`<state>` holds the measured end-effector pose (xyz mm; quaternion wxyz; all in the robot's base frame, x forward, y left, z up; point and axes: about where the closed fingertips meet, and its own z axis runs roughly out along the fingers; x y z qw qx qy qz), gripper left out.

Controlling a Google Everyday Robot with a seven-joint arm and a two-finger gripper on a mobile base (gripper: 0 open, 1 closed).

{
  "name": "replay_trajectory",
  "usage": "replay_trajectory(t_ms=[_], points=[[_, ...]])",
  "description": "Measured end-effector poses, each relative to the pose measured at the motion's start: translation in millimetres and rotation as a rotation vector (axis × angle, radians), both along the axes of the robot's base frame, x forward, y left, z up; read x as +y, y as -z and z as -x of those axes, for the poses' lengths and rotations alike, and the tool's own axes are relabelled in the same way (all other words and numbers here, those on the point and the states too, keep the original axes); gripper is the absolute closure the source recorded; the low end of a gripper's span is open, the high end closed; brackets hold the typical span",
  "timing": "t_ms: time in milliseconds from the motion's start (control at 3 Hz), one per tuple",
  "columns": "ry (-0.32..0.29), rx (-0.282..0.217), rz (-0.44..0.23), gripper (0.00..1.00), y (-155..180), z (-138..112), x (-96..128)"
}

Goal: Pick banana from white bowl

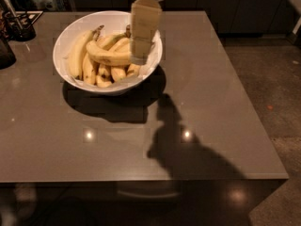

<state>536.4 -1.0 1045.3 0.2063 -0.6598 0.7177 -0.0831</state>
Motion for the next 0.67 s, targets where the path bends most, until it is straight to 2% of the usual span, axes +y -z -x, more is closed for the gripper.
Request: replay_trajectory(t_ms=[333,667], points=[[-0.033,0.039,0.014,0.0,18.2,-22.9,31.8],[-0.043,0.078,0.017,0.0,34.5,-38.5,48.4]])
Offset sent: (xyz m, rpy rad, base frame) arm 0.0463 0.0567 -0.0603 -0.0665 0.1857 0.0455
